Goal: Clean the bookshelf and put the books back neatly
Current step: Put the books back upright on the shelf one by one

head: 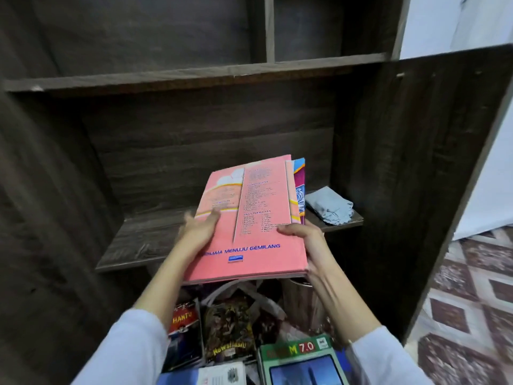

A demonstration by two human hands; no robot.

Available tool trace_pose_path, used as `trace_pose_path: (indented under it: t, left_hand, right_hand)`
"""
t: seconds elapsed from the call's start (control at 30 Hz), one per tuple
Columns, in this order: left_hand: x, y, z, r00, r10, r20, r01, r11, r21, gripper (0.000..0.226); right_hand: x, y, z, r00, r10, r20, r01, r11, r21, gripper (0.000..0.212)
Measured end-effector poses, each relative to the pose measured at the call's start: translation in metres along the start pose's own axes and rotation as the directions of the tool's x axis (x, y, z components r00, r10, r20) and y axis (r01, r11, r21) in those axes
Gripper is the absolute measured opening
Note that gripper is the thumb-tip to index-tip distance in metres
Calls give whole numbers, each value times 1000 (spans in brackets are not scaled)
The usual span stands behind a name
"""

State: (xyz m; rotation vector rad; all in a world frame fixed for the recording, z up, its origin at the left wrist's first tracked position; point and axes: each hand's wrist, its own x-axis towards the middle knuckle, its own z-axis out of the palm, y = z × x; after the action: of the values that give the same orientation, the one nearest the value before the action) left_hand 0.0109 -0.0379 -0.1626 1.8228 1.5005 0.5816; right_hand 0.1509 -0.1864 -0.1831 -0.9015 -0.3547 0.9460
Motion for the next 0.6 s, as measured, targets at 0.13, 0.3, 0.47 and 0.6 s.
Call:
trace_pose_path:
  t: [0.13,0.3,0.47,0.6]
  left_hand:
    - [-1,-34,7,947,-144,286,247,896,-368,66]
    - [4,-57,33,873,-156,462,358,848,-391,48]
    - [8,-55,62,881,-139,452,365,807,-464,37]
    - [9,-43,80,941,-127,313,261,860,-439,37]
  right_hand:
    - [21,10,-19,994,112,19,-112,994,4,31]
    - [37,15,-44,955,295,2,-295,955,-20,18]
    - [53,10,-66,936,347,-65,-353,922,-160,17]
    - [71,-6,-73,930,354,-98,-366,866,-341,15]
